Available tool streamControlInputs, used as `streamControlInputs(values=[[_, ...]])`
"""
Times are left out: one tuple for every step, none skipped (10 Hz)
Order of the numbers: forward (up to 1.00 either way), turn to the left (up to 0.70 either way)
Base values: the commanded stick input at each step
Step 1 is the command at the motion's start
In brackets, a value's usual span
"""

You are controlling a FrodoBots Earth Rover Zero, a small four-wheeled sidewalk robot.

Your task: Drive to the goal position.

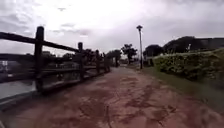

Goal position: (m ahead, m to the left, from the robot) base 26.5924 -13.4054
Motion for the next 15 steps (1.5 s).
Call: streamControlInputs(values=[[1.0,-0.08],[1.0,-0.05],[1.0,-0.04],[1.0,0.0],[1.0,0.0],[1.0,0.0],[1.0,0.0],[1.0,0.0],[1.0,0.0],[1.0,0.0],[1.0,0.0],[1.0,0.0],[1.0,0.0],[1.0,0.0],[1.0,0.0]])
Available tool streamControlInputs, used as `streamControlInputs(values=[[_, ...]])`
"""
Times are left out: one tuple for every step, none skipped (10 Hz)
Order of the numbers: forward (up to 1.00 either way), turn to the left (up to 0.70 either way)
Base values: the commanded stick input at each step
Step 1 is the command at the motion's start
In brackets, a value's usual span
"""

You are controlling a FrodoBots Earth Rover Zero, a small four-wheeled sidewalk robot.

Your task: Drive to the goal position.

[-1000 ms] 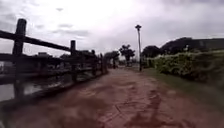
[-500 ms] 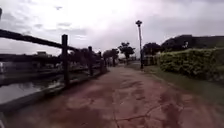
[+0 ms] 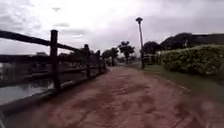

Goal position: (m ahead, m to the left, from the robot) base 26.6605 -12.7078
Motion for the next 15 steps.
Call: streamControlInputs(values=[[1.0,0.0],[1.0,0.0],[1.0,0.0],[1.0,0.0],[1.0,0.0],[1.0,0.0],[1.0,0.0],[1.0,-0.09],[1.0,-0.2],[1.0,-0.27],[1.0,-0.32],[1.0,-0.32],[1.0,-0.32],[1.0,-0.04],[1.0,0.0]])
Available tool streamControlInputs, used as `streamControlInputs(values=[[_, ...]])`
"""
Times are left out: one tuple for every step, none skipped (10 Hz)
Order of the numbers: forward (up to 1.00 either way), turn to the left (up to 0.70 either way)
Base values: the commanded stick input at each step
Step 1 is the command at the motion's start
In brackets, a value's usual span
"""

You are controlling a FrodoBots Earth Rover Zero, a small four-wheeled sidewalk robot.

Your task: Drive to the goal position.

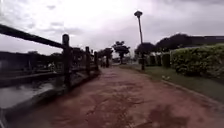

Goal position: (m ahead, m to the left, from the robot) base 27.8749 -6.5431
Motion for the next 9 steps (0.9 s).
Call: streamControlInputs(values=[[1.0,0.0],[1.0,0.0],[1.0,0.0],[1.0,0.0],[1.0,0.0],[1.0,0.0],[1.0,0.0],[1.0,0.0],[1.0,0.0]])
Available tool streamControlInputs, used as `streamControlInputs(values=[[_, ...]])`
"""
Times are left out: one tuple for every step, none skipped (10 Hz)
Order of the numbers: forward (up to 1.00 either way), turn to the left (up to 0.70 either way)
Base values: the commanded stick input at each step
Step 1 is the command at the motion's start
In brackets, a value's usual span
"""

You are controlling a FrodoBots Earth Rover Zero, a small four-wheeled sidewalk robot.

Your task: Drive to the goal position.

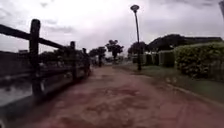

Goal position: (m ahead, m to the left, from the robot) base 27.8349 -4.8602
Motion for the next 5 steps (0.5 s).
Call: streamControlInputs(values=[[1.0,0.0],[1.0,0.0],[1.0,0.0],[1.0,0.0],[1.0,0.0]])
